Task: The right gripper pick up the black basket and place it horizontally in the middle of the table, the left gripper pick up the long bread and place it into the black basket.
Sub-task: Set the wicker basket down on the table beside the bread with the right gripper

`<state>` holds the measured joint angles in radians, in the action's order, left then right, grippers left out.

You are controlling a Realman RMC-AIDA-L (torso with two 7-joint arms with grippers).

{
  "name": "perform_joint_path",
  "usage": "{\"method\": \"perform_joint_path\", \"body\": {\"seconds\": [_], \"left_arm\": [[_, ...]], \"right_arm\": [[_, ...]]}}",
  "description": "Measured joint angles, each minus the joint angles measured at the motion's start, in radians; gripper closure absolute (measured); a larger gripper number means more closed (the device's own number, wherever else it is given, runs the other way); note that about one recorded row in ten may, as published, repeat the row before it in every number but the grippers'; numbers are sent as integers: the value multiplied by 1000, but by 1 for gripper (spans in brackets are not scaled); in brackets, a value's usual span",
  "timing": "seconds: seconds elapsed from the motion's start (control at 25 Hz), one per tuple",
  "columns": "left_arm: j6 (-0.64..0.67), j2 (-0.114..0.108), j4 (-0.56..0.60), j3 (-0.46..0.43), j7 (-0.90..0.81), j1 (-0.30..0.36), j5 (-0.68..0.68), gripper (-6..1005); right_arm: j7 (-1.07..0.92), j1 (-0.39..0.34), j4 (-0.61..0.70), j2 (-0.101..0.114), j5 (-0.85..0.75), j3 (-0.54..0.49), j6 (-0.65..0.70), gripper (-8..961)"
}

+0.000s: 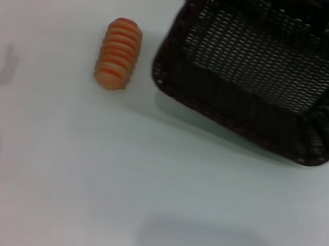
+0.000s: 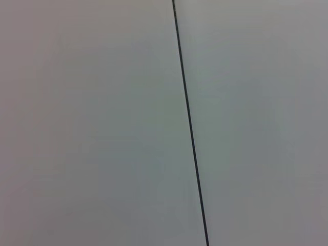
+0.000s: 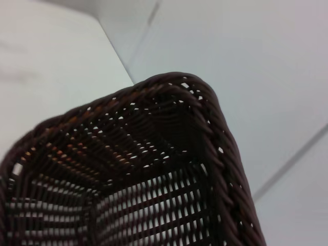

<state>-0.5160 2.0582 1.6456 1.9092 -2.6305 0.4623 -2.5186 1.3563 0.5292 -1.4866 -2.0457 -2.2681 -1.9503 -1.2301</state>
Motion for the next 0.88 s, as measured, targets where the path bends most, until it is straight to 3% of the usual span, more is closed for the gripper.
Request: {"method": "perform_joint_path", "body": {"seconds": [0.2, 0.48, 0.88], "left_arm": [[1, 0, 0, 4, 0, 3, 5, 189], [1, 0, 1, -1, 0, -3, 0, 189], [-5, 0, 0, 6, 0, 5, 3, 189]], "right_arm": [[35, 58, 102, 11, 78, -17, -63, 804], [42, 90, 121, -4, 71, 12, -238, 805], [2, 63, 106, -5, -41, -35, -241, 804]]}}
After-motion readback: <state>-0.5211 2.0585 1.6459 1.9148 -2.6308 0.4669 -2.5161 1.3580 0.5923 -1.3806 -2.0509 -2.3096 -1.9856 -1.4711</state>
